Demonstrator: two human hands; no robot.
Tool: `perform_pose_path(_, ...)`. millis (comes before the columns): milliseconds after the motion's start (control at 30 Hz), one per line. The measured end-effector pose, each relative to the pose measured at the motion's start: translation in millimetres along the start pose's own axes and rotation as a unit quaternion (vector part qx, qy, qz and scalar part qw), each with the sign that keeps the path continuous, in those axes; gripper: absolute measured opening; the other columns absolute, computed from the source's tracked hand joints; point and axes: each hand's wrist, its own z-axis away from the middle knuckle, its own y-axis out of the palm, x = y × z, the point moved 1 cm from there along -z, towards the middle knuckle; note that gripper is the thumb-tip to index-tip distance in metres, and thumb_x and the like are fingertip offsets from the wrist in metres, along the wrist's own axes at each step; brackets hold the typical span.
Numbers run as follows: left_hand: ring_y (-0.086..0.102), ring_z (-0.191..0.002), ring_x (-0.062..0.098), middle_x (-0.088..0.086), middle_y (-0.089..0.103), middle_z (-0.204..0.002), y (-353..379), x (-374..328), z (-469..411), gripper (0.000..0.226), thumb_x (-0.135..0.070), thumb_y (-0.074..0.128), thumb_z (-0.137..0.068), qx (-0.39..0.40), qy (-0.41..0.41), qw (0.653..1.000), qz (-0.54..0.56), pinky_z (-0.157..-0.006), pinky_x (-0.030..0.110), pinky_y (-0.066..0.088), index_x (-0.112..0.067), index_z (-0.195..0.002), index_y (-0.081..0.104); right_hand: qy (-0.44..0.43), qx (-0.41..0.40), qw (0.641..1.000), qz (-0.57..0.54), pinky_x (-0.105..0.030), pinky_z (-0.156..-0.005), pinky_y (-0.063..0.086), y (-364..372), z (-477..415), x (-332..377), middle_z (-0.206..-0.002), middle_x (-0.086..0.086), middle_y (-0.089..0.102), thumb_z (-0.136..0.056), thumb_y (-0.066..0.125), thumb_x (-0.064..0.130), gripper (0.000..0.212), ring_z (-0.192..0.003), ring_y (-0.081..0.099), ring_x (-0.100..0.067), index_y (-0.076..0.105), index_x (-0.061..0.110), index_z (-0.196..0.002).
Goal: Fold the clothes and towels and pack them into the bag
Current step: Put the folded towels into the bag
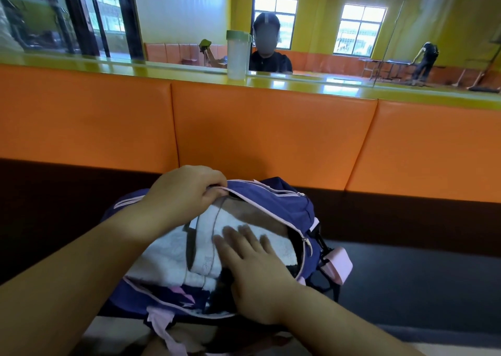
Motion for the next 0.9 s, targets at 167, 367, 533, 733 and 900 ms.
perform_pose_path(167,0.059,-0.093,0.007,-0.009,0.068,-0.103,-1,0,16,0.02,-0.03,0.055,-0.092,-0.011,-0.003,0.999,0.03,-0.08,0.035,0.051,-0.026,-0.106,0.069,-0.003,0.048,0.997,-0.061,-0.061,-0.112,-0.009,-2,-29,6,-0.158,-0.003,-0.015,-0.09,0.05,0.038,0.08,-0.142,-0.022,-0.03,-0.002,0.026,-0.15)
perform_pose_path(367,0.053,-0.1,0.001,-0.017,0.062,-0.108,1,11,42,0.025,-0.033,0.059,-0.089,0.006,-0.015,0.999,0.047,-0.085,0.022,0.041,-0.03,-0.114,0.063,-0.04,0.066,0.996,-0.048,-0.052,-0.113,-0.015,3,-28,-4,-0.159,0.008,-0.009,-0.093,0.029,0.061,0.07,-0.144,-0.016,-0.021,0.001,0.032,-0.15)
perform_pose_path(533,0.056,-0.095,0.004,-0.011,0.066,-0.102,10,23,70,0.036,-0.045,0.051,-0.084,0.012,-0.024,0.999,0.041,-0.079,0.008,0.036,-0.023,-0.107,0.067,-0.081,-0.03,0.995,-0.049,-0.042,-0.116,0.006,13,-3,-19,-0.158,0.01,0.015,-0.086,0.004,0.06,0.069,-0.146,0.008,-0.017,0.019,0.034,-0.148)
perform_pose_path(733,0.056,-0.085,0.004,-0.01,0.067,-0.089,17,31,101,0.037,-0.045,0.047,-0.081,0.02,-0.03,0.999,0.038,-0.075,0.017,0.041,-0.02,-0.094,0.07,-0.121,-0.076,0.989,-0.024,-0.037,-0.1,0.044,-4,25,-38,-0.137,0.001,0.055,-0.09,0.041,0.04,0.044,-0.124,0.053,-0.021,0.056,0.026,-0.129)
perform_pose_path(900,0.056,-0.09,-0.001,-0.02,0.065,-0.088,3,35,90,0.039,-0.057,0.044,-0.076,0.019,-0.044,0.998,0.031,-0.074,0.018,0.046,-0.032,-0.094,0.068,-0.129,-0.12,0.984,-0.002,-0.037,-0.063,0.053,-56,35,-45,-0.093,0.008,0.07,-0.09,0.047,0.037,0.027,-0.082,0.065,-0.014,0.068,0.026,-0.102)
